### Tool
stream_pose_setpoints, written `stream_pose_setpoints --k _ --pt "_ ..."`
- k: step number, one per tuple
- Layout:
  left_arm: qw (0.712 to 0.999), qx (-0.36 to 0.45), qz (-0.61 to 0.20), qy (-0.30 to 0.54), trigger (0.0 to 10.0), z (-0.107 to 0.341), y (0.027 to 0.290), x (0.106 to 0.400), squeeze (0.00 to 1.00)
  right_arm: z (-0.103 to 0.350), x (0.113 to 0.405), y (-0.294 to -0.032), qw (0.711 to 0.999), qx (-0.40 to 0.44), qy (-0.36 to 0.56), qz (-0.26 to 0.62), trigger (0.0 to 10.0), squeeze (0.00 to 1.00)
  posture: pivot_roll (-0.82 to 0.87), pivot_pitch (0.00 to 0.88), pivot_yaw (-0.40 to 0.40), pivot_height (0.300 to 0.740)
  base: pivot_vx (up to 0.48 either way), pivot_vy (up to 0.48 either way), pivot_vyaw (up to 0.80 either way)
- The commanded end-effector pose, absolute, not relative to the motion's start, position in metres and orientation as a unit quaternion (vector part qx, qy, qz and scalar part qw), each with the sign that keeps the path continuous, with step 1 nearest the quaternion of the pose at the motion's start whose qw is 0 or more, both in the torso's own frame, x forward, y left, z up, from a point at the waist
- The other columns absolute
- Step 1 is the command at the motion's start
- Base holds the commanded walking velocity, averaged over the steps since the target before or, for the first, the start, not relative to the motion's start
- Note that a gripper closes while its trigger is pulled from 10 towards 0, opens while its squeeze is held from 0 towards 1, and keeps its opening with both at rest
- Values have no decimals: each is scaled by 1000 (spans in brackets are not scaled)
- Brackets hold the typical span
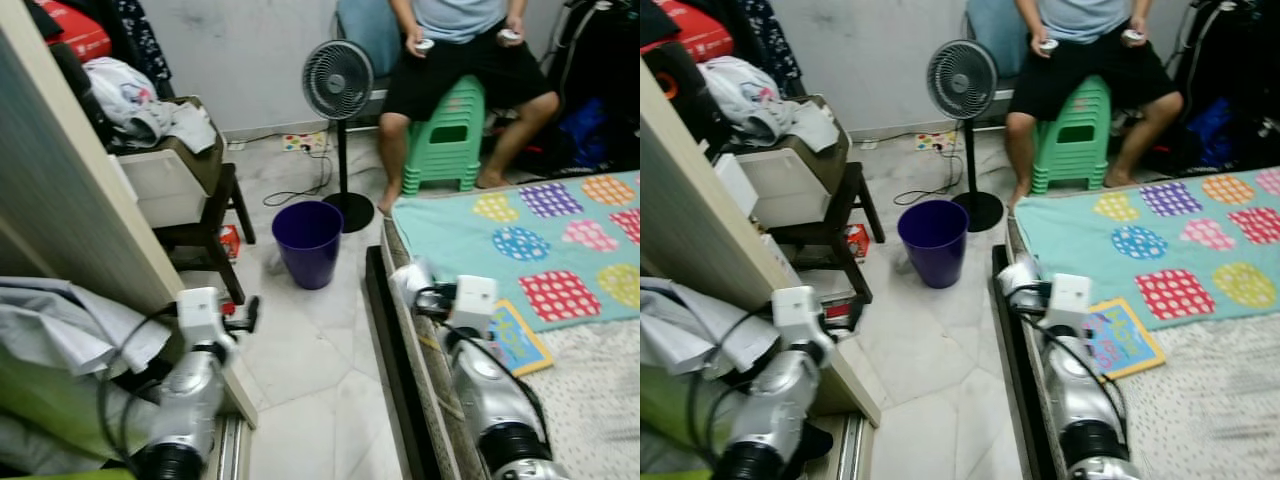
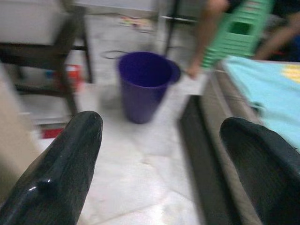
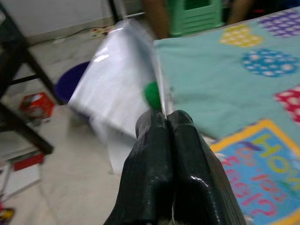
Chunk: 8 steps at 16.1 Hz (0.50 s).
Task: Clean up the room
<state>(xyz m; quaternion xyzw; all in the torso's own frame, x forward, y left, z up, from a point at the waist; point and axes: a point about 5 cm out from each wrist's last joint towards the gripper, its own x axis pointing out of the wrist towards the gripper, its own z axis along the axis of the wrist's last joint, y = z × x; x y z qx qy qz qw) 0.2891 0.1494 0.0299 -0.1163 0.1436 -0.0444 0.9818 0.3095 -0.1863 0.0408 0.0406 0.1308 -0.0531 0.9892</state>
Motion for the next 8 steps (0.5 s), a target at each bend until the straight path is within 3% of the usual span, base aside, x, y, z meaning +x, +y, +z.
stream_pose_setpoints --k 1,8 --pt "984 -119 -45 128 10000 37 155 293 0 40 310 -181 989 47 131 -49 10000 0 -59 0 86 740 0 0 0" --pt "986 -118 -37 112 10000 44 163 292 0 58 312 -170 996 -25 83 -20 10000 0 -51 0 85 740 0 0 0"
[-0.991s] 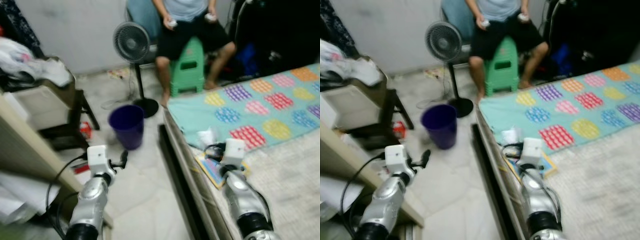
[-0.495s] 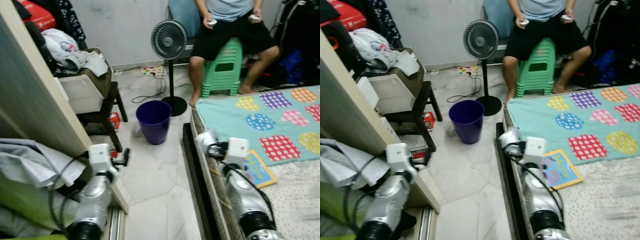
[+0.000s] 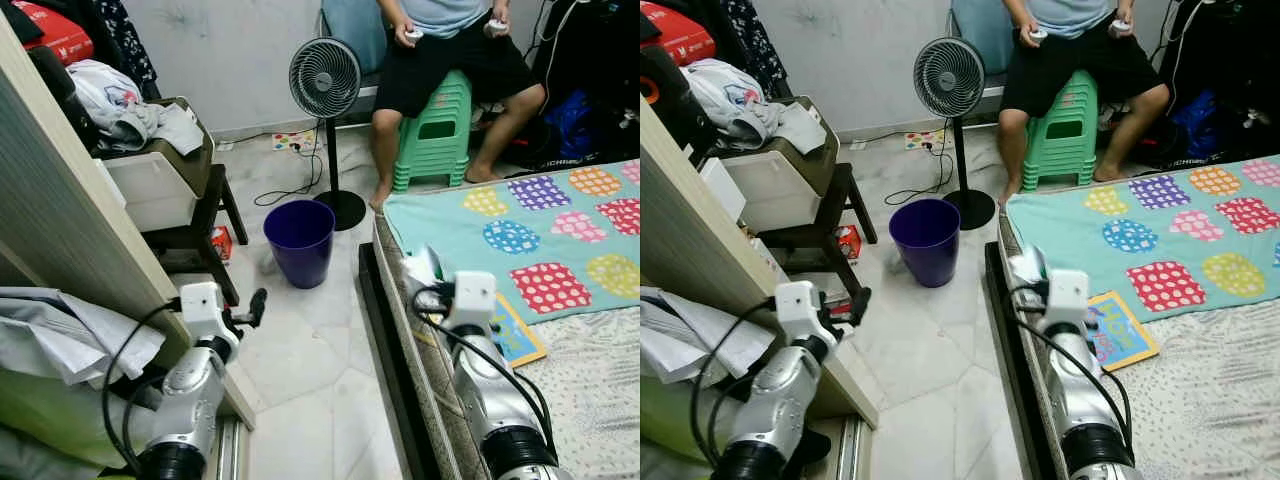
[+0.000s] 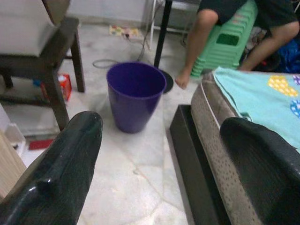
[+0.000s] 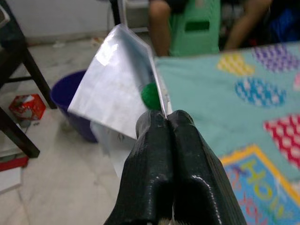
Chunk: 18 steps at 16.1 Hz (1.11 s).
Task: Clean up the room
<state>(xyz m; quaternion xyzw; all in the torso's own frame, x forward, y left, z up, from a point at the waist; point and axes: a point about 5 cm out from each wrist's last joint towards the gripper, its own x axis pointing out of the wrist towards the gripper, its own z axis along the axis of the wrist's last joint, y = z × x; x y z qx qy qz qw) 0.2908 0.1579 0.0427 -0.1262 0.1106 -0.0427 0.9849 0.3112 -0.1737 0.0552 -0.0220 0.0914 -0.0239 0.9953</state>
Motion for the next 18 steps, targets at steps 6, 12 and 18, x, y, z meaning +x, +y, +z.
stream_pose_setpoints --k 6,12,18 --pt "993 -93 -25 70 10000 65 187 258 0 76 284 -171 998 -43 50 8 10000 0 -41 0 72 740 0 0 0" --pt "991 -112 -15 78 10000 69 198 231 0 77 261 -175 997 -52 64 12 10000 0 -46 0 50 740 0 0 0" --pt "988 -125 -25 89 10000 72 192 234 0 71 259 -176 994 -39 99 3 10000 0 -51 0 45 740 0 0 -486"
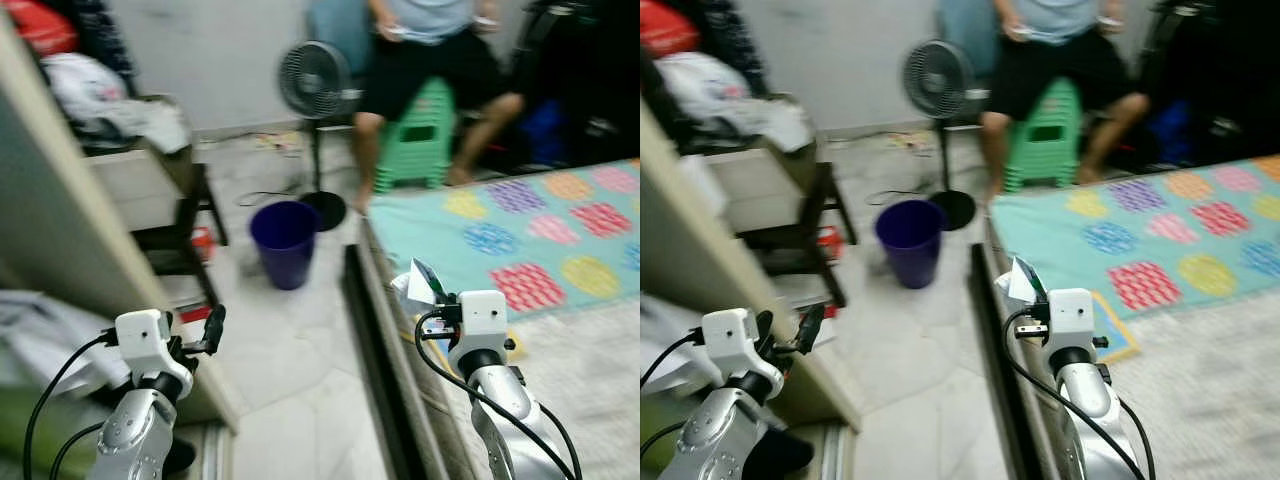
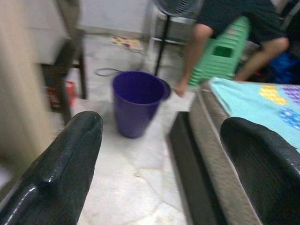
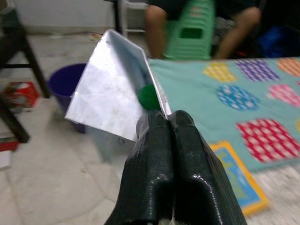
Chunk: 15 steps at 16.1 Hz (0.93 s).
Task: Clean up the room
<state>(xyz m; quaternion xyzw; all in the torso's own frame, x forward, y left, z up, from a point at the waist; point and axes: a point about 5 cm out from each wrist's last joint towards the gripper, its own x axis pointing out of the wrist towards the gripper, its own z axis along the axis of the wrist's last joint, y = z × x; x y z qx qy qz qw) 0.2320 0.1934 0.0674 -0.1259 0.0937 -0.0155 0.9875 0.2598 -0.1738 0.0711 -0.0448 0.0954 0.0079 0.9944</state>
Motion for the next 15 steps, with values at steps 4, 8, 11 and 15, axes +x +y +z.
stream_pose_setpoints --k 4,8,11,15 --pt "987 -130 -35 91 10000 72 187 237 0 70 257 -176 994 -37 106 3 10000 0 -53 0 48 740 0 0 -800" --pt "986 -136 -55 85 10000 74 182 236 0 70 258 -174 993 -37 110 11 10000 0 -48 0 44 740 0 0 0" --pt "985 -138 -57 86 10000 74 182 236 0 70 258 -173 993 -36 112 11 10000 0 -48 0 48 740 0 0 0" --pt "985 -137 -62 88 10000 73 181 236 0 69 257 -173 993 -34 114 10 10000 0 -52 0 52 740 0 0 0"
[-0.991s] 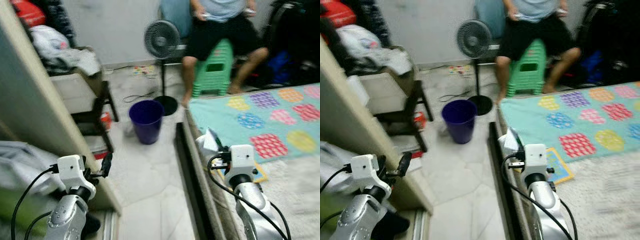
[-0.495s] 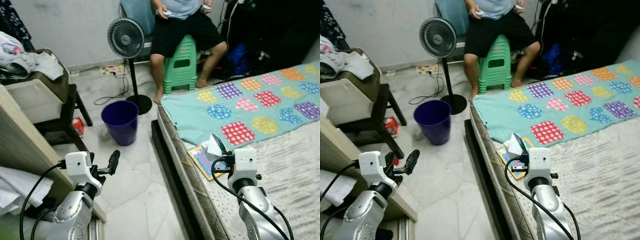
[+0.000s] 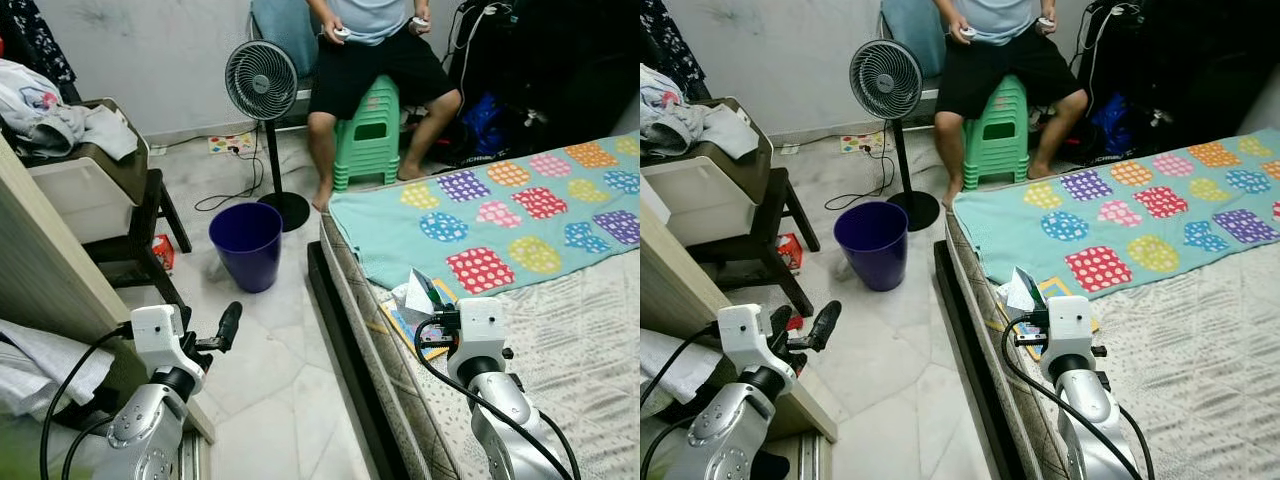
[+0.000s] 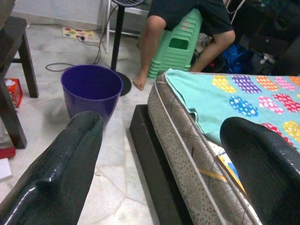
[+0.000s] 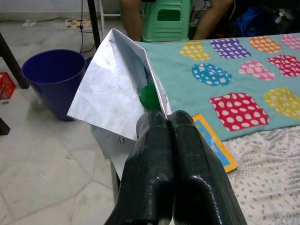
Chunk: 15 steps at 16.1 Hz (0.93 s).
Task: Clean up the room
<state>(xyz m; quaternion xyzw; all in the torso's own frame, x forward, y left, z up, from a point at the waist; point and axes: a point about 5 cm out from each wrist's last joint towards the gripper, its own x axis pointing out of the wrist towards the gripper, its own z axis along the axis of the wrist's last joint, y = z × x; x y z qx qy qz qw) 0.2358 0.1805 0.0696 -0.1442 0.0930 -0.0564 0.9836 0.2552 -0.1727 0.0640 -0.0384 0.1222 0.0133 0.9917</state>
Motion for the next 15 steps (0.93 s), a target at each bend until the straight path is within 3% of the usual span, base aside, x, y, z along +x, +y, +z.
stream_pose_setpoints --k 1,5,9,15 --pt "985 -137 -63 88 10000 73 181 236 0 69 257 -173 993 -34 115 11 10000 0 -52 0 52 740 0 0 0" --pt "985 -136 -60 91 10000 73 181 236 0 69 258 -171 992 -41 116 17 10000 0 -52 0 51 740 0 0 0" --pt "985 -135 -60 93 10000 72 180 236 0 69 257 -171 992 -44 117 18 10000 0 -53 0 52 740 0 0 767" --pt "985 -134 -61 94 10000 71 179 238 0 69 258 -171 992 -41 119 19 10000 0 -55 0 50 740 0 0 0"
